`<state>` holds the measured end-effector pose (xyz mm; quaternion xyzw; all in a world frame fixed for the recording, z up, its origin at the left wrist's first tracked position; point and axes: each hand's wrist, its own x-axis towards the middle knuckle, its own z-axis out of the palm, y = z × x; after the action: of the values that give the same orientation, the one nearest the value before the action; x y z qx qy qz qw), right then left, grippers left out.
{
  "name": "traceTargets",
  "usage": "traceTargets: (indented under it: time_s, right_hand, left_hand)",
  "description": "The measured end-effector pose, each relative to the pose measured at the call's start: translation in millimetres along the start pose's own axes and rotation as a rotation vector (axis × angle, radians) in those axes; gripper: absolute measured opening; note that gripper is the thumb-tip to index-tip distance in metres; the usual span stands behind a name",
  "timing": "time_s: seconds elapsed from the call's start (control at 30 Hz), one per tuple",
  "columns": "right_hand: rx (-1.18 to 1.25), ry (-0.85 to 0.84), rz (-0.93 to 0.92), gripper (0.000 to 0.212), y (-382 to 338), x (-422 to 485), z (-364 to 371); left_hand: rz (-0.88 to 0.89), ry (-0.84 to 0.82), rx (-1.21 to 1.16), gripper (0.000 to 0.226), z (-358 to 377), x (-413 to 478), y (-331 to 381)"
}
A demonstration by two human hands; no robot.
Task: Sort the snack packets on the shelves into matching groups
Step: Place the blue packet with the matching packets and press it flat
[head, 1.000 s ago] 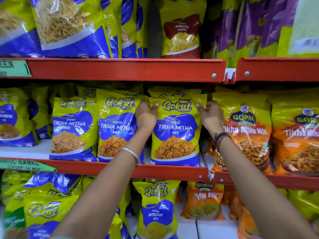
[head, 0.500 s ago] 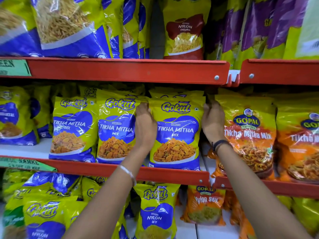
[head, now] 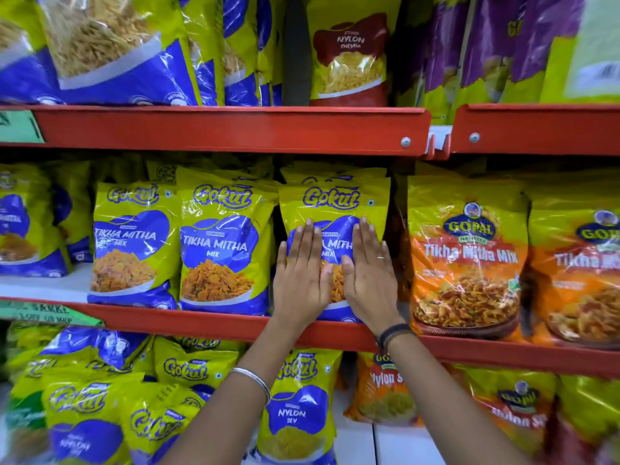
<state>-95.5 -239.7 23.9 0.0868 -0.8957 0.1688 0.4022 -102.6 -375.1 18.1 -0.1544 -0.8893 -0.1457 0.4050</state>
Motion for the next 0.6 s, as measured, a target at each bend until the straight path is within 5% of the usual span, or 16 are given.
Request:
traceTargets:
  time_s: [0.13,0.37,0.6]
  right_hand:
    - [0.024,0.001,-0.01,0.063,11.3,-12.7,-21.2]
    - [0.015,0.198,0.071,0.058,102.5,-53.4,-92.2]
    - [-0.048,0.038,0.089,0.059,168.5,-50.5,-99.0]
  left_hand:
    - [-0.085,0.04,-0.032,0.065,-5.6,-8.1,21.3]
    - [0.132,0.028,-0.312,0.061,0.9,-5.2,140.6]
    - [0.107,-0.099,-0.283,0.059,46.5,11.2,207.7]
